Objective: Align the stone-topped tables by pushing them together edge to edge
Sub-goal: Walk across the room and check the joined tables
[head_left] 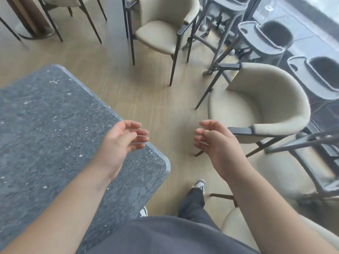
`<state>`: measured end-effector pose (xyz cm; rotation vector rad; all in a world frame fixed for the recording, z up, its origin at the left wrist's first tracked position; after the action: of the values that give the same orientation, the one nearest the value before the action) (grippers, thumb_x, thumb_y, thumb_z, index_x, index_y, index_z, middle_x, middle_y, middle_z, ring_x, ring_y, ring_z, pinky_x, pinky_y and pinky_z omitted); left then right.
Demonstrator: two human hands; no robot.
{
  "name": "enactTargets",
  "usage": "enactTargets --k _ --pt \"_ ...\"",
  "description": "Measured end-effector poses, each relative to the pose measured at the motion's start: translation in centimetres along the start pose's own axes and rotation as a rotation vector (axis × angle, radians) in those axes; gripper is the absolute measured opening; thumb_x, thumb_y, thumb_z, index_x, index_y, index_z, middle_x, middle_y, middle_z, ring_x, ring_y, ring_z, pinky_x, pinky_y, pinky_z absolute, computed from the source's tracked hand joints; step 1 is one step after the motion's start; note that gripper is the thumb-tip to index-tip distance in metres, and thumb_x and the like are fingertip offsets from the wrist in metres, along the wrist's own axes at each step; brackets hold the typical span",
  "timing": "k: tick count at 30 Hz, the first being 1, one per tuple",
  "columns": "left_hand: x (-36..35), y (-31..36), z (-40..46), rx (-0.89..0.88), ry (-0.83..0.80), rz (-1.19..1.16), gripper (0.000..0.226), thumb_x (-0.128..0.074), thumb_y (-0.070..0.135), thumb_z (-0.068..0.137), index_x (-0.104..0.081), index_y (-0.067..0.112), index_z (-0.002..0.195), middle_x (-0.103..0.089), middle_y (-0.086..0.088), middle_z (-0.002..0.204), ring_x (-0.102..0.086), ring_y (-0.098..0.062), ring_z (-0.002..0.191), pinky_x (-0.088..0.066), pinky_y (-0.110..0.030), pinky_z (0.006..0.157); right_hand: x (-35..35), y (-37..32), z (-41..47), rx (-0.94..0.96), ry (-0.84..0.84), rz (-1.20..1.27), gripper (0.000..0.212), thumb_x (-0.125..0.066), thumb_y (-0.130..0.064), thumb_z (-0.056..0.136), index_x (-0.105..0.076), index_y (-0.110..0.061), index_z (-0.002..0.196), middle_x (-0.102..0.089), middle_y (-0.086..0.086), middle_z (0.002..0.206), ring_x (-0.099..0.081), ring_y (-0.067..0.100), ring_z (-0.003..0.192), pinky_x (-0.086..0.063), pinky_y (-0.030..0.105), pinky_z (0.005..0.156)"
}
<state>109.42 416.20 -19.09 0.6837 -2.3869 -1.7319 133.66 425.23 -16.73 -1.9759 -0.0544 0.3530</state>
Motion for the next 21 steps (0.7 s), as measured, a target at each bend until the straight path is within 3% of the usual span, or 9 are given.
enactTargets --k 11,21 --pt "-17.9 3.2 12.1 -0.076 0.142 0.044 0.027 -0.039 -0.005 0.1 -0.06 0.007 0.111 -0.074 -0.006 0.093 -0.071 -0.025 0.09 -0.059 -0.043 0.087 12.9 -9.6 15.4 -0.002 -0.082 -0.109 0.037 -0.051 -0.012 0.076 -0.061 -0.009 0.112 -0.068 0.002 0.086 -0.064 0.017 0.076 -0.054 0.034 0.082" --pt "-16.8 6.4 19.3 -0.188 0.314 0.018 0.029 -0.039 -0.008 0.101 -0.059 0.008 0.112 -0.074 -0.006 0.094 -0.072 -0.024 0.09 -0.061 -0.033 0.081 9.5 -15.1 26.6 -0.016 -0.273 -0.224 0.035 -0.051 -0.012 0.075 -0.062 -0.01 0.108 -0.067 0.004 0.087 -0.064 0.02 0.081 -0.054 0.035 0.082"
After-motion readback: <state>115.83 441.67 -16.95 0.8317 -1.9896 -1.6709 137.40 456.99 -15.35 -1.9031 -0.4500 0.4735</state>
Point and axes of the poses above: each hand's wrist, its own z-axis towards the middle knuckle, its own x-axis out of the back of the hand, y = z × x, the point moved 1 cm from there along z, towards the middle knuckle
